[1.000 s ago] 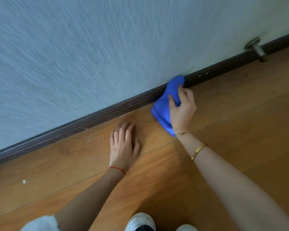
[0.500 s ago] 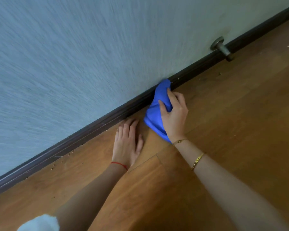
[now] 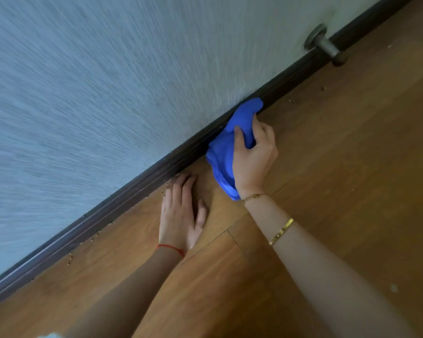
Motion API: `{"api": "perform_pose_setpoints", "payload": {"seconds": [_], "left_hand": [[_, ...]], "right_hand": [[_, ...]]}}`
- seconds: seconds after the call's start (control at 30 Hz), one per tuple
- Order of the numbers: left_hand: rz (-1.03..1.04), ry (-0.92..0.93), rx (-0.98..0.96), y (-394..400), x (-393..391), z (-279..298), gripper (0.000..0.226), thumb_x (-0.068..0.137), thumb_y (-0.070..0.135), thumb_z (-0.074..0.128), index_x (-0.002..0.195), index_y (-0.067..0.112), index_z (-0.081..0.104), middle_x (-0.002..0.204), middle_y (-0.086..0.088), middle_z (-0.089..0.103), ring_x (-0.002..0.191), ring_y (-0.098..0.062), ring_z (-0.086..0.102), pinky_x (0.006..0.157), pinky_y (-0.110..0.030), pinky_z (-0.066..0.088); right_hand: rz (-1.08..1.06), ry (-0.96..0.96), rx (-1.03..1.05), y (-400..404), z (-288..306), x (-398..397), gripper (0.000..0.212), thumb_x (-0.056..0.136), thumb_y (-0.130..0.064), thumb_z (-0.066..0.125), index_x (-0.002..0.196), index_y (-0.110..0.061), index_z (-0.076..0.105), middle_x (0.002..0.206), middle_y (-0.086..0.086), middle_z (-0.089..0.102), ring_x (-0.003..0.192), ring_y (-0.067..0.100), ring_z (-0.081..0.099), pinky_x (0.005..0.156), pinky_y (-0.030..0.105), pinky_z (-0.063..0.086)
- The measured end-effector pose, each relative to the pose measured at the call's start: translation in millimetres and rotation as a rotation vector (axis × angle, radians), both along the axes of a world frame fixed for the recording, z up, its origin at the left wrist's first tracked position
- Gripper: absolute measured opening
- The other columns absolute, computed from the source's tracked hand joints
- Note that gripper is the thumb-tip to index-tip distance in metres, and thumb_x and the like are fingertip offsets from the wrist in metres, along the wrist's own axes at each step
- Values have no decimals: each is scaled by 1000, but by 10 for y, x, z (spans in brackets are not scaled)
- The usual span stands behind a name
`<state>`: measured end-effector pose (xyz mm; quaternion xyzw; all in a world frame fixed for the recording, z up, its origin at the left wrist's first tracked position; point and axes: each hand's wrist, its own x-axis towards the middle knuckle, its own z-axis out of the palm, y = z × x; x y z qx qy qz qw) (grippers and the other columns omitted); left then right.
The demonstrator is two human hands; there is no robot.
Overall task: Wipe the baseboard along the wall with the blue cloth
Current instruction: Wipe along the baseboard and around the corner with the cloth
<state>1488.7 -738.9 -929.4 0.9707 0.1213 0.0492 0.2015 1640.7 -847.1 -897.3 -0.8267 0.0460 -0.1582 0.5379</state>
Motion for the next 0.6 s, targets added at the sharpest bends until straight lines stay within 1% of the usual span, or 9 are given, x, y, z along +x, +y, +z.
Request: {"api": "perform_pose_setpoints", "payload": {"seconds": [0.07,0.1,0.17,0.2,0.27,0.33,0.4,0.5,0.6], "left_hand": [[4,13,8,-1,1,-5,56,98,38,41,142,4,46,146,-13,44,125,-31,47,105,-49,42],[6,16,11,-2,4,-7,57,98,38,41,141,3,46,145,-13,45,123,-31,48,104,-48,43],[9,16,13,-1,6,-7,56,97,39,41,141,3,47,143,-13,46,121,-30,49,103,-47,44],[9,16,14,-2,4,-4,56,97,38,42,141,4,47,143,-13,46,122,-30,49,103,-48,44],[2,22,13,1,0,9,55,97,36,43,143,6,45,146,-11,44,126,-29,47,107,-48,42],[-6,26,16,0,-5,24,55,98,35,45,145,7,43,148,-10,42,129,-27,44,109,-46,40],[-5,23,17,-1,-1,38,55,98,35,45,145,7,43,148,-9,42,129,-27,44,109,-46,40],[6,25,4,-6,10,42,55,96,34,46,144,8,44,147,-8,42,128,-27,44,108,-46,41],[10,28,1,-7,2,37,56,96,36,45,144,7,44,147,-9,43,126,-26,45,107,-45,41]], "right_hand": [[76,-34,-47,49,-22,-167,38,86,-12,72,122,-4,67,104,6,64,95,13,60,87,16,45],[127,-44,-58,74,-32,-265,38,85,-12,73,122,-4,67,104,6,64,95,14,60,87,18,45],[190,-41,-55,69,-32,-347,38,85,-11,73,122,-5,68,104,5,65,95,11,60,87,17,46],[176,-36,-44,42,-27,-297,37,85,-11,73,121,-5,68,104,5,65,95,8,59,87,16,46],[80,-17,-16,-40,-9,-68,34,85,-11,72,118,-4,69,104,7,65,93,6,58,87,17,46],[-13,15,15,-147,15,209,33,86,-12,70,118,-4,69,105,8,65,95,10,61,88,13,45],[-21,26,20,-207,28,304,33,87,-13,69,119,-4,68,106,7,64,96,12,61,89,9,43],[135,-52,-78,-156,-3,40,37,85,-10,71,121,-4,67,105,6,64,96,9,58,90,16,46],[323,-140,-196,-121,-81,-260,40,81,-5,75,121,-5,68,106,6,65,97,15,61,90,22,49]]}}
